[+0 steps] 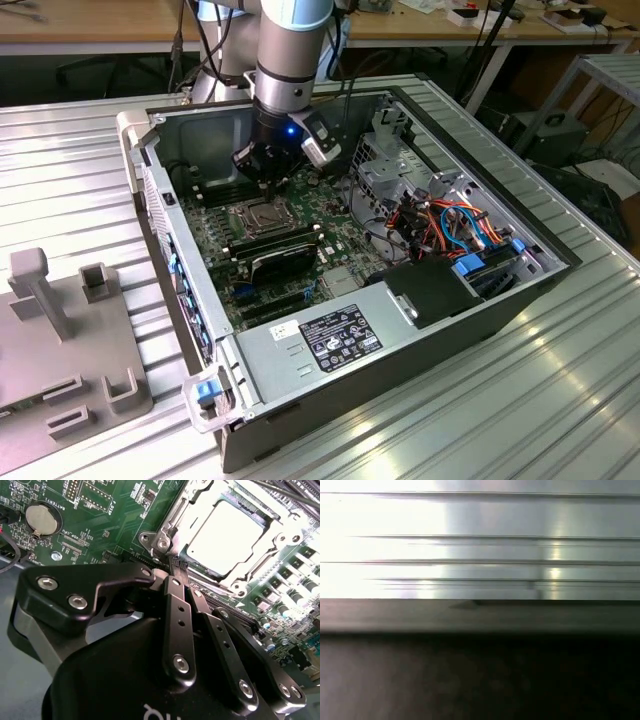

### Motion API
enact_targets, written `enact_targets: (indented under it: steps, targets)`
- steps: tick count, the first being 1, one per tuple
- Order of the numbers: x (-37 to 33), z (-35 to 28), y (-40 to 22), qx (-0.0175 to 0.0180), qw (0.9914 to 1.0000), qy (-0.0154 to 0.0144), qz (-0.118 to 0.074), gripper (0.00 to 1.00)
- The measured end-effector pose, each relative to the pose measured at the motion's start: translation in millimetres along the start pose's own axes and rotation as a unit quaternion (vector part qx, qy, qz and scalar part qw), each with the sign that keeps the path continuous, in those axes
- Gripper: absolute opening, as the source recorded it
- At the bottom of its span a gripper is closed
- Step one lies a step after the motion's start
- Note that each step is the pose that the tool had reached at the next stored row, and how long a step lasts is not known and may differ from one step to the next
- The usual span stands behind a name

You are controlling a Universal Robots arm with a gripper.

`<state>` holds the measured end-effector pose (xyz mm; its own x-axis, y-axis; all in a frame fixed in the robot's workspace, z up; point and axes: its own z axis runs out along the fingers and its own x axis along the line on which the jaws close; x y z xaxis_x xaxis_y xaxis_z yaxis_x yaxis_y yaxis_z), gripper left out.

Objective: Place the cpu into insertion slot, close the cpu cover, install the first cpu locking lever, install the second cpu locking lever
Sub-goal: 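Install the first cpu locking lever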

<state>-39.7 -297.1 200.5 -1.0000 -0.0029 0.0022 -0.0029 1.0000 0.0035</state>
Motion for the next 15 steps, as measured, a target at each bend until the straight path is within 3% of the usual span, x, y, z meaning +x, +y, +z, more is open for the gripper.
enact_targets:
  steps: [5, 12, 15]
  targets:
    - [-0.2, -4.5, 0.4, -0.0005, 1.00000, -0.0003, 0.000, 0.11]
    - [0.1, -19.4, 0.2, 0.0001, 1.00000, 0.0000, 0.000, 0.11]
    - [0.0, -19.8, 0.2, 0.0000, 1.00000, 0.0000, 0.000, 0.11]
